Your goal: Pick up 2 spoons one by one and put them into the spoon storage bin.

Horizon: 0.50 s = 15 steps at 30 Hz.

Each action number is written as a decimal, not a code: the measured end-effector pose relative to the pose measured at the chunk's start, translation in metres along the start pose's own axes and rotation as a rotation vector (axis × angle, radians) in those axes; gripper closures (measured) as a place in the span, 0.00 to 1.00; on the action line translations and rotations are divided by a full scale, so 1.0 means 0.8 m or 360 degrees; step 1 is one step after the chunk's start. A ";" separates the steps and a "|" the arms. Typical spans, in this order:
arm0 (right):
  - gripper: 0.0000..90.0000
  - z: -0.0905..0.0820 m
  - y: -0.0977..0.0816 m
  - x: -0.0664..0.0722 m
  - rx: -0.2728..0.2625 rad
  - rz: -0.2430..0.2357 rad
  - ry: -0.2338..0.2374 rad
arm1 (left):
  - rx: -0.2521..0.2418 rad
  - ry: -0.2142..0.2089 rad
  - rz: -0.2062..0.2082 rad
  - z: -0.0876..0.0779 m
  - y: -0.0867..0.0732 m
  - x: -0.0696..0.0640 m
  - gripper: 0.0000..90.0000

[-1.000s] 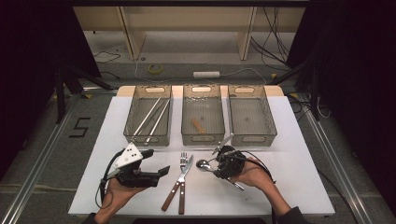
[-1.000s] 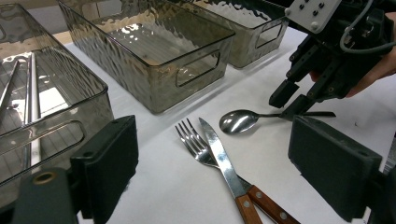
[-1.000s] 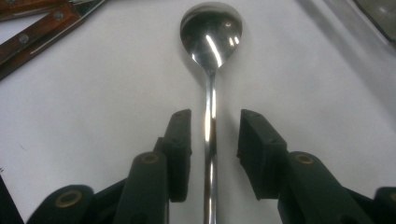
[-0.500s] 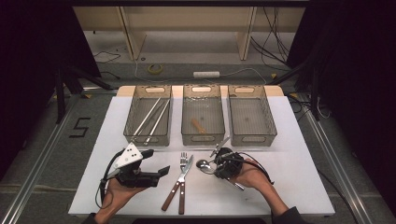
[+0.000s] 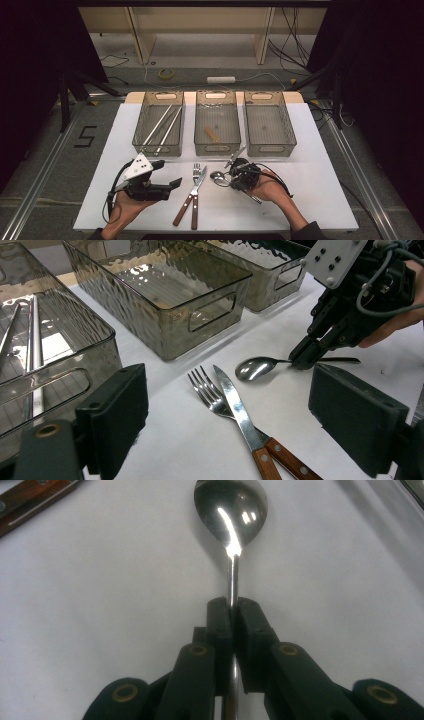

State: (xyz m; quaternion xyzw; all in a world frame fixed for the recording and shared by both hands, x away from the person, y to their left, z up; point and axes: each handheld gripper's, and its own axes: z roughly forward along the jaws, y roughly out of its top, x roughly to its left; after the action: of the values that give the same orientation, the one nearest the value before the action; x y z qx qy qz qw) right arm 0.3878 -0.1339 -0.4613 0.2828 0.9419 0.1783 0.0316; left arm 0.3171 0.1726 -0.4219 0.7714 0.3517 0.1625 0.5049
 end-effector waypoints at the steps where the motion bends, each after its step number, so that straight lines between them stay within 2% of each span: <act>1: 0.95 -0.001 0.000 0.000 -0.0008 -0.0006 0.0006 | -0.0002 0.0000 -0.0001 0.000 0.000 0.000 0.17; 15: 0.95 -0.030 0.001 -0.007 -0.0137 0.0001 -0.0019 | 0.0011 0.0004 0.0006 0.001 -0.001 0.000 0.17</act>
State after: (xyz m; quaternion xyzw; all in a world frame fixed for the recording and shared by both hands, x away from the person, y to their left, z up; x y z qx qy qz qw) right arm 0.3891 -0.1437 -0.4385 0.2826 0.9331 0.2171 0.0493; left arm 0.3172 0.1724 -0.4224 0.7734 0.3515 0.1633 0.5015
